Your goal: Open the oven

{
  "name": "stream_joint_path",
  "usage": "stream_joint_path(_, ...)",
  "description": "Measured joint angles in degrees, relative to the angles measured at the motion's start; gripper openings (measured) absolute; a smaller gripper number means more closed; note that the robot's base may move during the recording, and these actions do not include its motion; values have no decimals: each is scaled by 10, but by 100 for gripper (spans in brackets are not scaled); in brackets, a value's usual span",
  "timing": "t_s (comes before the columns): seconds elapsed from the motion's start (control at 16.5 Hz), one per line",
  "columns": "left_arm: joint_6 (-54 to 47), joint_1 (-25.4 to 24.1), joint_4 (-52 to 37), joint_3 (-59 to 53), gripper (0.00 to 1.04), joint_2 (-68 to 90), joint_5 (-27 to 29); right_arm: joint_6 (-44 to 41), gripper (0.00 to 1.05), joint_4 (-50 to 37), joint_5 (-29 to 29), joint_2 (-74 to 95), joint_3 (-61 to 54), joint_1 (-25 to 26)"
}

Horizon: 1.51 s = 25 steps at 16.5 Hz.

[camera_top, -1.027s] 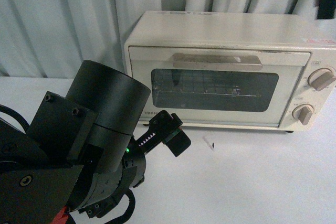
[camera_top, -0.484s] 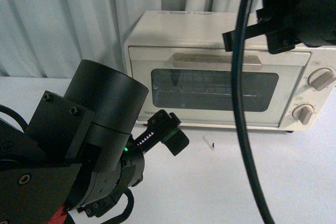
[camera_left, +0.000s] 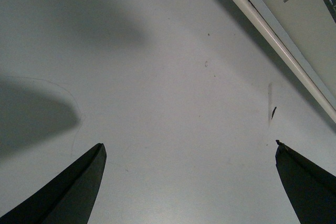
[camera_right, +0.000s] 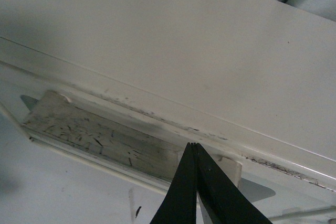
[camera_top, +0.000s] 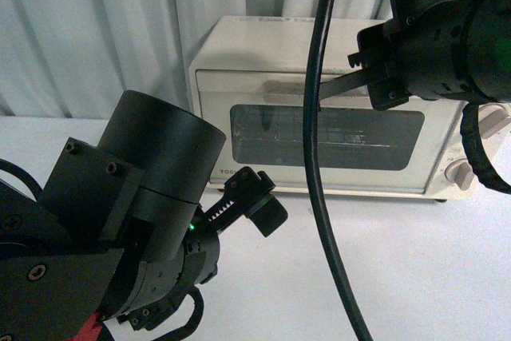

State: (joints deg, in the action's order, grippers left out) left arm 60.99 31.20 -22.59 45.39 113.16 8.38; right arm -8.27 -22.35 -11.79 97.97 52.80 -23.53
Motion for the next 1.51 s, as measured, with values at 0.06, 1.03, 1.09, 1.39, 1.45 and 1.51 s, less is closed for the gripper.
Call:
stream_joint_path(0.06, 0, 0, 0, 0, 98, 0, 0, 0, 2, 1, 0, 4, 1, 3)
stream_joint_path(1.03, 0, 0, 0, 0, 98, 0, 0, 6, 2, -5, 6, 51, 26, 3)
stream_joint_path(1.09, 0, 0, 0, 0, 98, 0, 0, 13, 2, -4, 6, 51, 26, 3)
stream_joint_path(1.39, 0, 0, 0, 0, 98, 0, 0, 54, 2, -15, -9, 49, 12, -2)
stream_joint_path(1.45, 0, 0, 0, 0, 98, 0, 0, 59, 2, -17, -15, 47, 7, -6)
stream_joint_path(1.51, 0, 0, 0, 0, 98, 0, 0, 66, 2, -14, -22, 43, 3, -10)
